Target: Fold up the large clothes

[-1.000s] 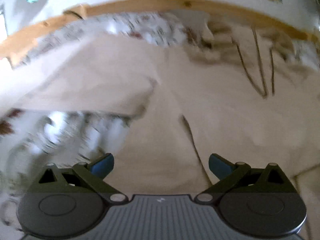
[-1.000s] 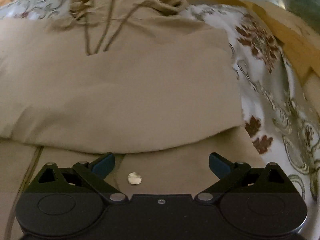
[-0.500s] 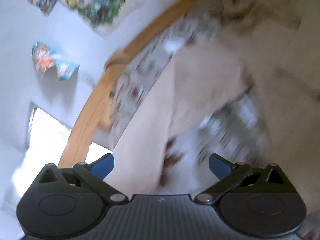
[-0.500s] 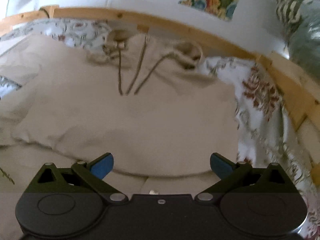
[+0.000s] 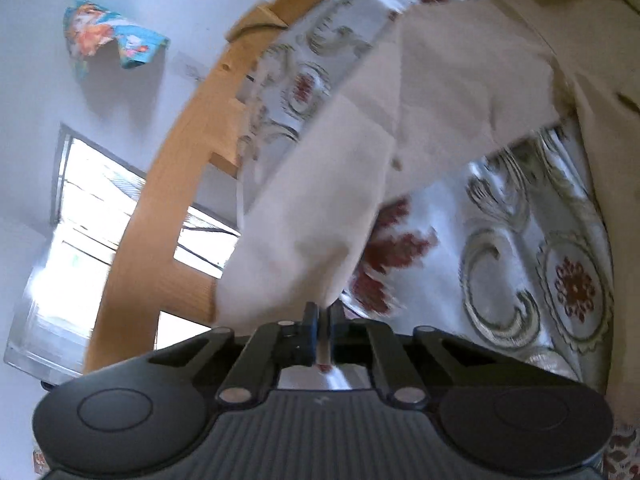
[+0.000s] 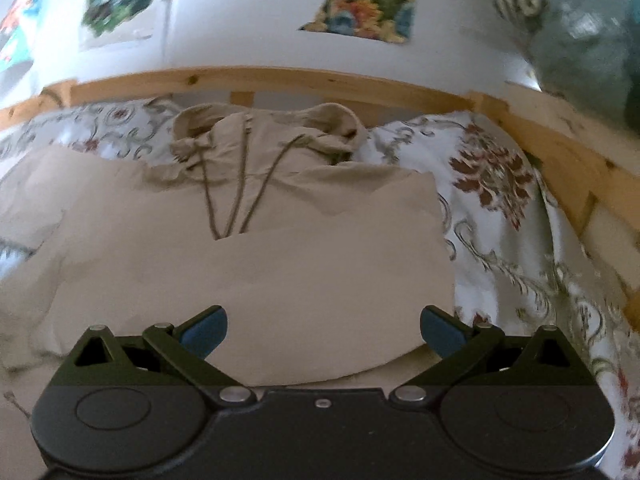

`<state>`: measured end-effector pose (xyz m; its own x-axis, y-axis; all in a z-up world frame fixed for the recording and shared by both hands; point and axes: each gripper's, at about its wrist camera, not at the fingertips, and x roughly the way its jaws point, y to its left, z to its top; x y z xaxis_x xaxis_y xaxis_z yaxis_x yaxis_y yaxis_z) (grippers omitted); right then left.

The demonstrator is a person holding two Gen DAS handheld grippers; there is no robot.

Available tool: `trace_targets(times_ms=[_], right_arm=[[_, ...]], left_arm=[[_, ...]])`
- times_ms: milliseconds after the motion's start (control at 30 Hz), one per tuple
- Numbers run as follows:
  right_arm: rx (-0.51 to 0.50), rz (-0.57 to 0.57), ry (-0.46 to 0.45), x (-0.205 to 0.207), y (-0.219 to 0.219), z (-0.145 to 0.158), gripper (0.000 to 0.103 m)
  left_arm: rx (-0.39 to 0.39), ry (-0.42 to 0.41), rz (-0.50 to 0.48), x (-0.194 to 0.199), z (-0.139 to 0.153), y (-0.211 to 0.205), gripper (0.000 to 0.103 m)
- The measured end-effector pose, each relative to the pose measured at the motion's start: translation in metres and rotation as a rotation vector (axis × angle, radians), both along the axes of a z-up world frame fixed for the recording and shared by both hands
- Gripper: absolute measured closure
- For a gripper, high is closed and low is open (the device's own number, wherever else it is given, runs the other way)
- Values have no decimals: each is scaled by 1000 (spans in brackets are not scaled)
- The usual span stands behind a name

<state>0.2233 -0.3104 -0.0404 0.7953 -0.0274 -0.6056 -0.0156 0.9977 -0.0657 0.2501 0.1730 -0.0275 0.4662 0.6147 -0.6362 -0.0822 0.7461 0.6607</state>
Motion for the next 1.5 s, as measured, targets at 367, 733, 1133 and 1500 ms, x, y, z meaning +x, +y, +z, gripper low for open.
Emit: trace_targets(times_ms=[367,733,1133,1500], right_arm=[[76,-38,-20,-5,-12,8,1],[133,-32,-31,-7,-16,17,1],[346,-268,-45,-10,-87,22,1],[429,-393,3,-7,-121,-1,1]], left_arm=[[-463,-127,39,-25,99,14,103],[-884,-141,-300,-7,206,-123,103],[-1048,3,-431,68,122,-308,103],[-1144,-139,-308,75,63,-278,26]])
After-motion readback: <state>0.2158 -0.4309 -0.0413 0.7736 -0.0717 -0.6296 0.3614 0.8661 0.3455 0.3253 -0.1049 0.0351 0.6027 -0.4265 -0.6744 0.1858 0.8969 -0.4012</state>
